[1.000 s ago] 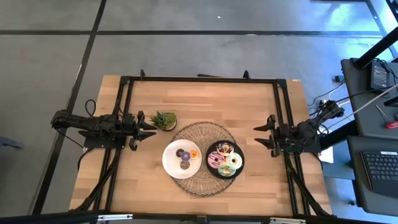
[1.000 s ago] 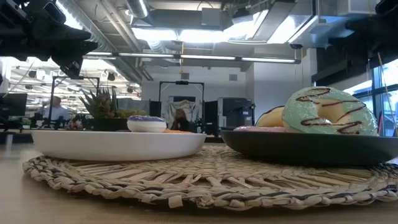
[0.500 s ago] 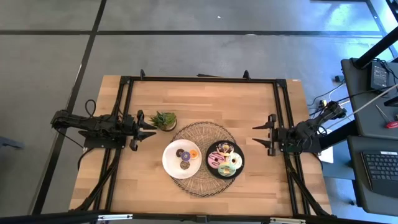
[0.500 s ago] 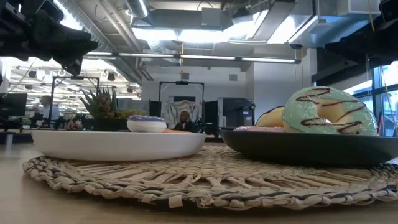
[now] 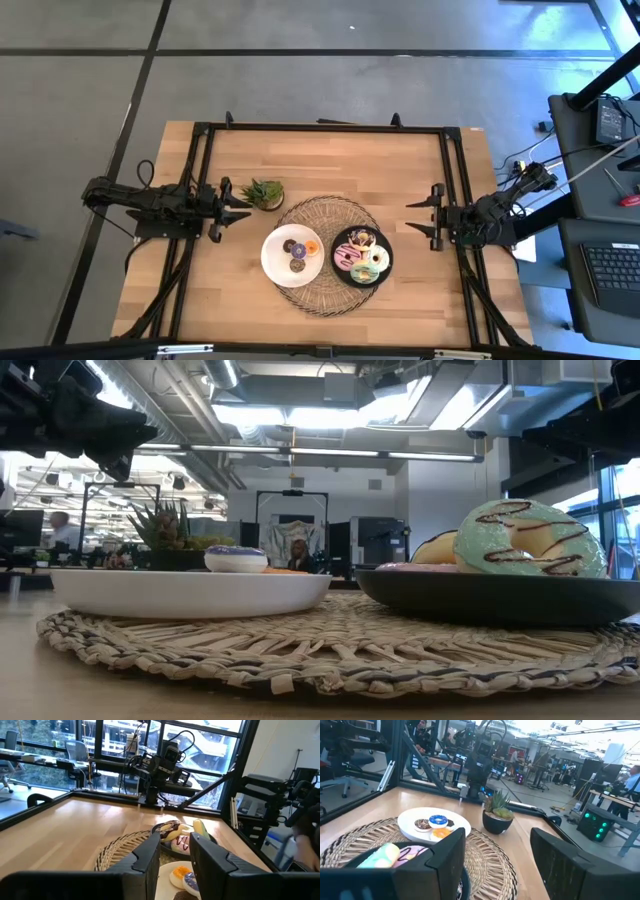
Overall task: Pick & Place donuts
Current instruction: Return to Home Position
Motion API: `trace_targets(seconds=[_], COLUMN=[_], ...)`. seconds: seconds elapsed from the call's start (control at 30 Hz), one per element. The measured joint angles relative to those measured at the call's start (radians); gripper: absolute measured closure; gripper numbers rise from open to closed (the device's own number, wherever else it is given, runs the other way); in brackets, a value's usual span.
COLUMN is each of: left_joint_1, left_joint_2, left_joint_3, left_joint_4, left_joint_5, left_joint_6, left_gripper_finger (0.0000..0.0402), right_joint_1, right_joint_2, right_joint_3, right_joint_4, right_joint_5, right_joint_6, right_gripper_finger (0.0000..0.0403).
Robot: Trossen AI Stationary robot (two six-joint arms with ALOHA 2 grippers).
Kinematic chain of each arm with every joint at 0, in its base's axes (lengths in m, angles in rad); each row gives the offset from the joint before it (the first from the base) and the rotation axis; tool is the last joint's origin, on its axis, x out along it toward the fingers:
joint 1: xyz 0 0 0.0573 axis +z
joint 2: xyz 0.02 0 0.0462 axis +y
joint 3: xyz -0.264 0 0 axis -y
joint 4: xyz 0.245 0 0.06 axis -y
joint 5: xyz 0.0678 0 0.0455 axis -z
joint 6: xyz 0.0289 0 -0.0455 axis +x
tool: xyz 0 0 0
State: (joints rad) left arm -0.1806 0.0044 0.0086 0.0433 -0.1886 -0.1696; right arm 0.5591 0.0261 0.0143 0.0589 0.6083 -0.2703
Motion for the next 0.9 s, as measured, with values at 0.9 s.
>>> trace_targets(seconds=[0.9], left_joint_1=[0.0], left_joint_2=[0.0], left_joint_3=[0.0], left_joint_4=[0.0], left_joint_5=[0.0], left_joint_6=[0.0], left_gripper_finger=[0.0301], right_joint_1=[0.0], right_joint_2=[0.0], right_joint_3=[0.0], right_joint_4=[0.0], right_joint_5=[0.0], right_joint_6=[0.0], right_gripper_finger=[0.0178])
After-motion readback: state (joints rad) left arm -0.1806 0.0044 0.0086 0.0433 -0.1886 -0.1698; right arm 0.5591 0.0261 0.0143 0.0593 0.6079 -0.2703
